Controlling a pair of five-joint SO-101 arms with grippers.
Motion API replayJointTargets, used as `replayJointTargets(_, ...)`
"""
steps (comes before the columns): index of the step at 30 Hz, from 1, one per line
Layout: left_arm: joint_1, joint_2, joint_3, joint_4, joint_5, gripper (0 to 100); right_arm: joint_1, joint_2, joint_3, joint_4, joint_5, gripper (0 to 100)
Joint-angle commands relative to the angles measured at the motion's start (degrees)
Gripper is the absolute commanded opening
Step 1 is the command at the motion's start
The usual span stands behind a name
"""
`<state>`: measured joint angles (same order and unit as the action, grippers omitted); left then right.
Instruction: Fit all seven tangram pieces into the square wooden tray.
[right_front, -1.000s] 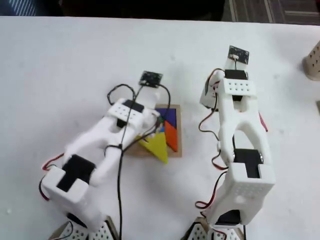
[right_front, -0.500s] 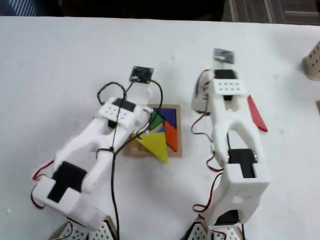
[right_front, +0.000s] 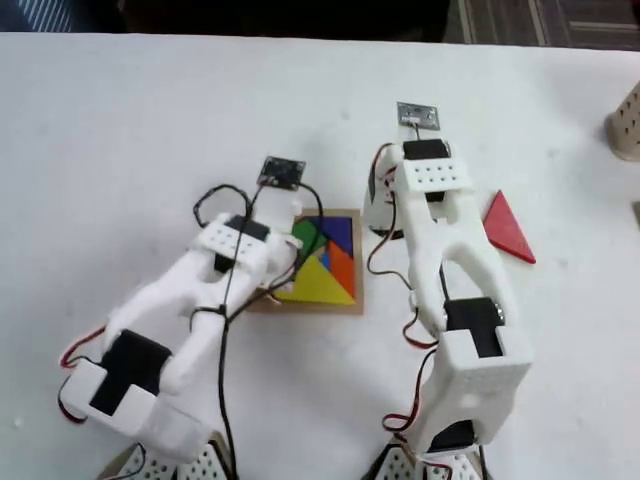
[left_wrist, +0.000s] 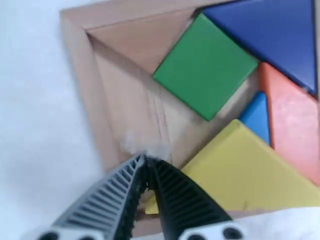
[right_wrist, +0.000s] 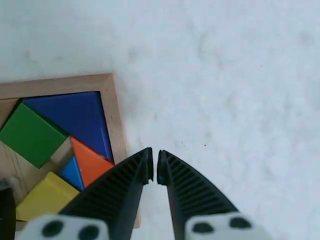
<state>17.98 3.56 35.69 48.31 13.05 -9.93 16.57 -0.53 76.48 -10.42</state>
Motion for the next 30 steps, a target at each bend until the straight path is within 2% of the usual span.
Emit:
replayJointTargets(1,0.3,-6.3,0.0,-1.2,0.1,2,-0.1,-0.8,-2.5,0.3,1.5,2.0)
replayJointTargets(4,-2.1,-10.9,1.4,-2.7,0.6,2,-0.3,-0.8,-2.5,0.3,1.5,2.0)
replayJointTargets(8,-3.5,-19.7,6.8,-9.9,1.9,2,-0.5,-0.8,-2.5,0.3,1.5,2.0)
replayJointTargets(12,3.4,-26.3,15.7,-21.5,4.7,2,-0.5,-0.8,-2.6,0.2,1.5,2.0)
replayJointTargets(16,12.2,-25.3,19.0,-30.4,5.2,2,-0.5,-0.8,-2.6,0.2,1.5,2.0)
replayJointTargets(20,15.7,-16.9,14.7,-30.5,5.2,2,-0.5,-0.8,-2.6,0.2,1.5,2.0)
replayJointTargets(24,15.3,-9.7,11.1,-30.5,4.8,2,-0.5,-0.8,-2.6,0.2,2.8,2.0)
replayJointTargets(30,14.1,-7.6,9.6,-30.7,4.7,2,-0.5,-0.8,-2.6,0.2,3.7,2.0)
